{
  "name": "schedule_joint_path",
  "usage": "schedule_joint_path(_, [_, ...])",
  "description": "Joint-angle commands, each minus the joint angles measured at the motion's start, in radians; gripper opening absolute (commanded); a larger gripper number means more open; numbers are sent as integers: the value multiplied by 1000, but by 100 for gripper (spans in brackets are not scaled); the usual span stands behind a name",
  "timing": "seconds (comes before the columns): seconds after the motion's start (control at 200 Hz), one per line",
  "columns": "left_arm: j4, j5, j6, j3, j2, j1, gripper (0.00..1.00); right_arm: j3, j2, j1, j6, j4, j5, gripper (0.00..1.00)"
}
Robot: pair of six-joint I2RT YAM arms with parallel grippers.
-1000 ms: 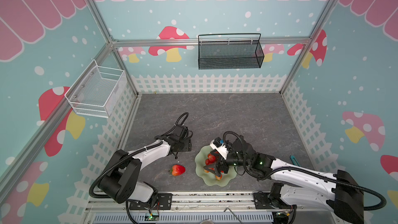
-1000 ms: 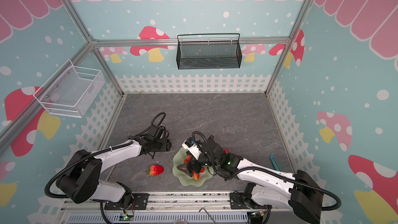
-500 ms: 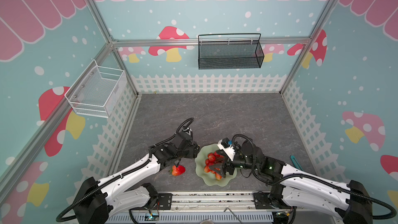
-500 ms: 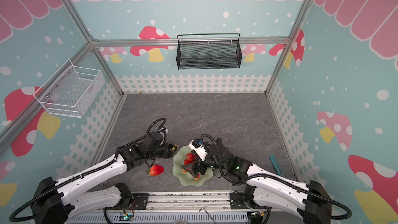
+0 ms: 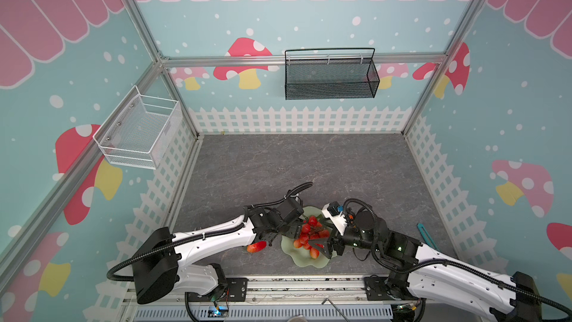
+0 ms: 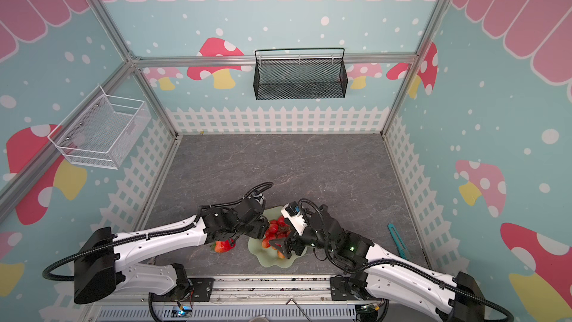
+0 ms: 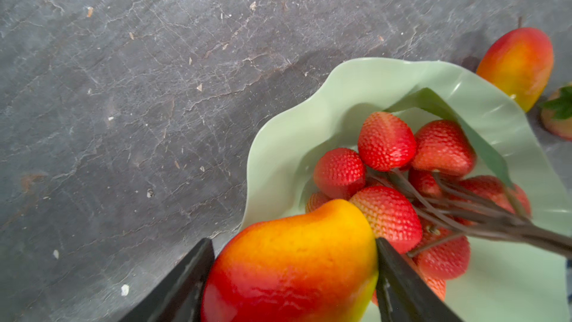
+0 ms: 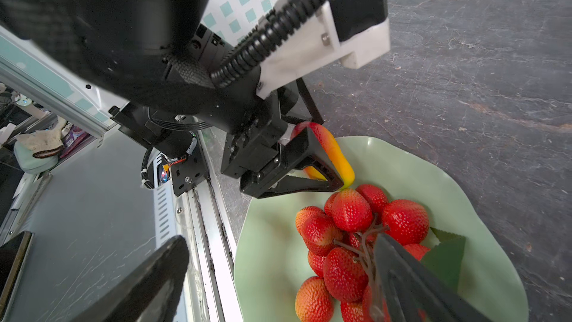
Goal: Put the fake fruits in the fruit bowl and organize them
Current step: 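Carry the mango into the bowl with the left gripper and release it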
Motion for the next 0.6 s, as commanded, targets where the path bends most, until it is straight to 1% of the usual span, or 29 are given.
schedule_joint_path(0.0, [-28,-44,-14,42,29,-18,77,-13,-20,-3,13,-25,19,97])
schedule_joint_path(0.105, [-36,-53,-13,62,29,-24,82,-20,-31,-2,13,-25,19,97])
schedule_joint_path(0.125, [-38,-53,-13,64,25,-26,84,-20,-32,-3,12,-25,19,97])
schedule_joint_path(0.155, [-37,-55,-11,67,19,-27,92,-22,-31,-3,12,-25,21,97])
schedule_joint_path(0.19, [-37,-57,-10,67,9,-27,95,-21,-30,-3,10,-24,22,97])
schedule_joint_path(0.43, [-55,-77,3,53,-93,-27,97,-19,-11,-3,0,-15,14,97])
schedule_joint_path(0.48, [-94,-95,6,57,-123,-26,97,-15,-6,-3,-5,-11,1,97])
schedule_joint_path(0.495, [-110,-125,7,59,-132,-27,97,-16,-7,-4,-8,-8,-5,97])
schedule_joint_path(0.595, [-274,-219,-29,84,-183,-27,99,-17,6,-3,-37,23,-92,97])
